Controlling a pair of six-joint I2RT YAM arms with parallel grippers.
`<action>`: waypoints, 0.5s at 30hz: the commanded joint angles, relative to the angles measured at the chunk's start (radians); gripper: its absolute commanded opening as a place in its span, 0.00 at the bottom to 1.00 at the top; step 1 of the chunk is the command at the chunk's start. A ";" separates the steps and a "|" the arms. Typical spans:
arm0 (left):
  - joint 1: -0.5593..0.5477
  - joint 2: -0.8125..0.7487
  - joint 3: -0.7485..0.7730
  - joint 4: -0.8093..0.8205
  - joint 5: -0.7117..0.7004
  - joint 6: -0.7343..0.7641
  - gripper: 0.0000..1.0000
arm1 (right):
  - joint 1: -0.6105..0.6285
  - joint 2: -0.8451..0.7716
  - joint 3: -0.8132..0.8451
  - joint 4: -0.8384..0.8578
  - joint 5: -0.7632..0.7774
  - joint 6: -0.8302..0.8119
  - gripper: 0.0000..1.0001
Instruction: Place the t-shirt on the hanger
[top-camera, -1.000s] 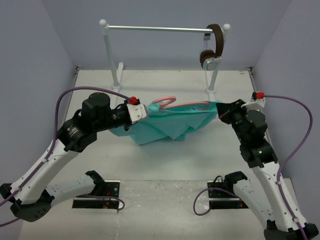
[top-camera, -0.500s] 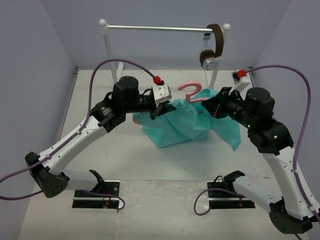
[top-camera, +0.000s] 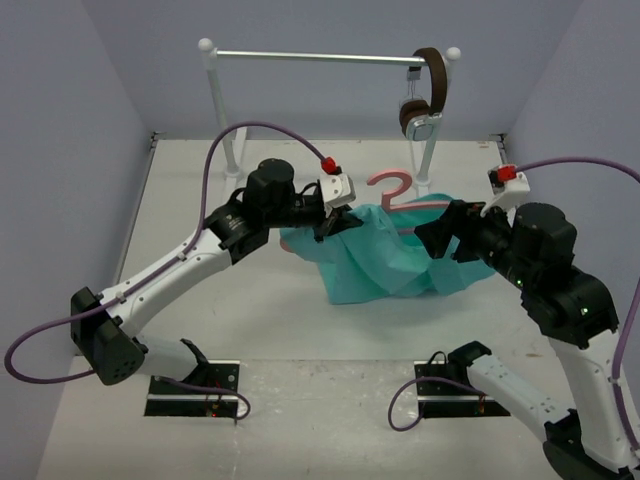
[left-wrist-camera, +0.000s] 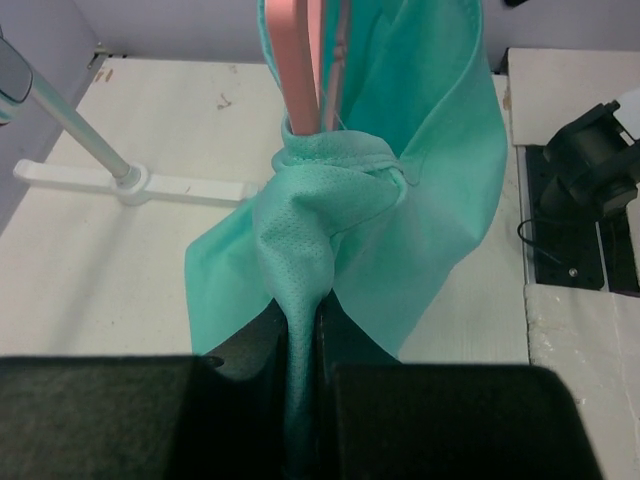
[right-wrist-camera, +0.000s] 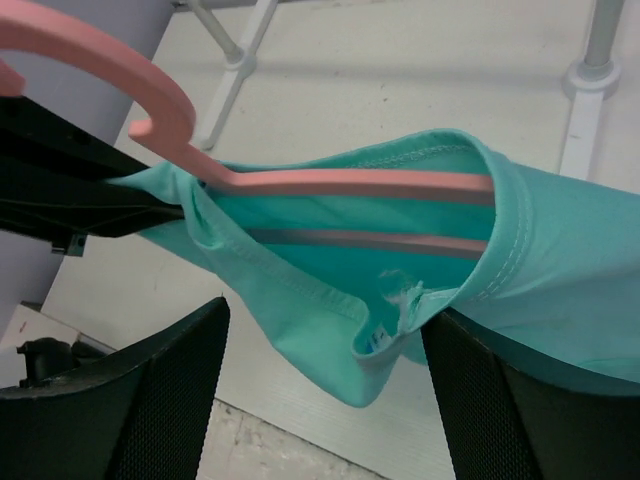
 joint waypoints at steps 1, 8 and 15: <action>0.014 0.020 0.075 -0.001 0.139 0.052 0.00 | 0.004 -0.045 0.074 0.005 0.039 -0.079 0.79; 0.015 0.060 0.079 0.002 0.260 0.040 0.00 | 0.004 0.049 0.057 0.046 -0.051 -0.179 0.78; 0.023 0.038 0.070 0.054 0.096 -0.035 0.00 | 0.008 0.143 0.059 -0.144 0.150 -0.153 0.70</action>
